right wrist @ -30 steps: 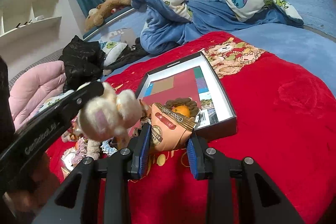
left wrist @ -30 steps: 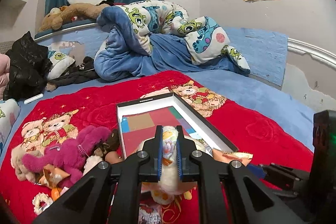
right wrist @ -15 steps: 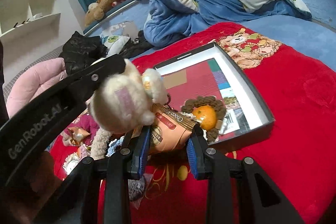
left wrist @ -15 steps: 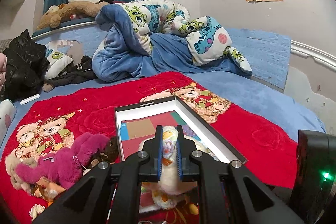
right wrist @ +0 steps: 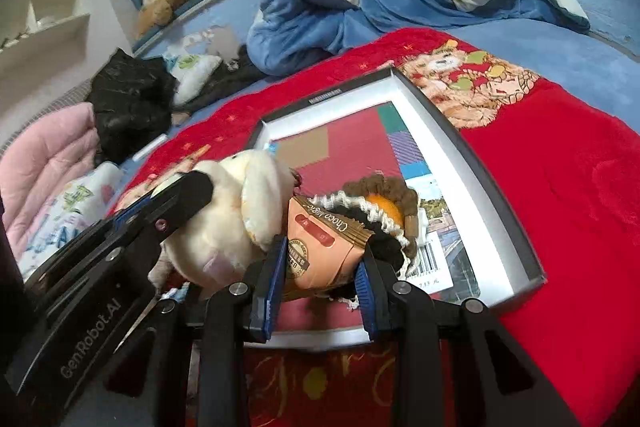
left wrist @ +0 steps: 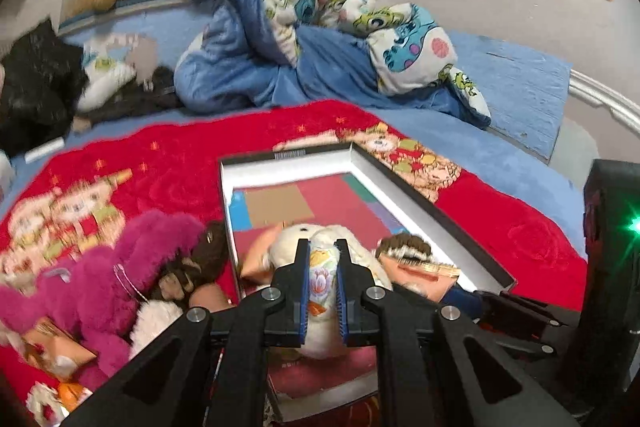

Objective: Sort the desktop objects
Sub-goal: 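Carry the white bunny and the Choco Magic packet over the black box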

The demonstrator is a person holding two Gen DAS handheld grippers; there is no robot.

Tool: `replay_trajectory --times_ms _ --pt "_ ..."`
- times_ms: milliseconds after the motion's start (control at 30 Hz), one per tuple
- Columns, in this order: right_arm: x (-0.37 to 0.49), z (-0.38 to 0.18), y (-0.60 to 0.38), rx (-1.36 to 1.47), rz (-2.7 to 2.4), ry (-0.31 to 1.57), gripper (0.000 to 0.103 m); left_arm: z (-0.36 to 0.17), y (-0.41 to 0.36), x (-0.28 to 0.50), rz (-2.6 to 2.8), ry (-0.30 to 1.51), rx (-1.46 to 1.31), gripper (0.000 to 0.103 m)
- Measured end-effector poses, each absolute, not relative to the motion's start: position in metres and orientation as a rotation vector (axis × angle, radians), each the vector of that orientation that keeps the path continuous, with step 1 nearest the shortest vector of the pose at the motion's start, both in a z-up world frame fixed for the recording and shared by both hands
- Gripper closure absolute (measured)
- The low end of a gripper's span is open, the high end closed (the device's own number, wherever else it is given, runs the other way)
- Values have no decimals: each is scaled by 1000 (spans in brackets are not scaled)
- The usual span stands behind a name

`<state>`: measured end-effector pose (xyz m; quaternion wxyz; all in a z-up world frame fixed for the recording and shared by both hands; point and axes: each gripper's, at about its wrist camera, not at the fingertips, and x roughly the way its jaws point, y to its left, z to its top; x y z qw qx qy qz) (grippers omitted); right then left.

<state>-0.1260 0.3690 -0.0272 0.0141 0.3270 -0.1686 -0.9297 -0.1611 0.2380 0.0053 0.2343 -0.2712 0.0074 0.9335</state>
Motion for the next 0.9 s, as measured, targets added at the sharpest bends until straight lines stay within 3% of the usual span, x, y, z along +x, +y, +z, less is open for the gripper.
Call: replay_trajectory --times_ms 300,900 --pt "-131 -27 368 1016 -2974 -396 73 -12 243 -162 2587 99 -767 92" --pt "-128 -34 357 1111 -2961 -202 73 -30 236 -156 2591 57 -767 89"
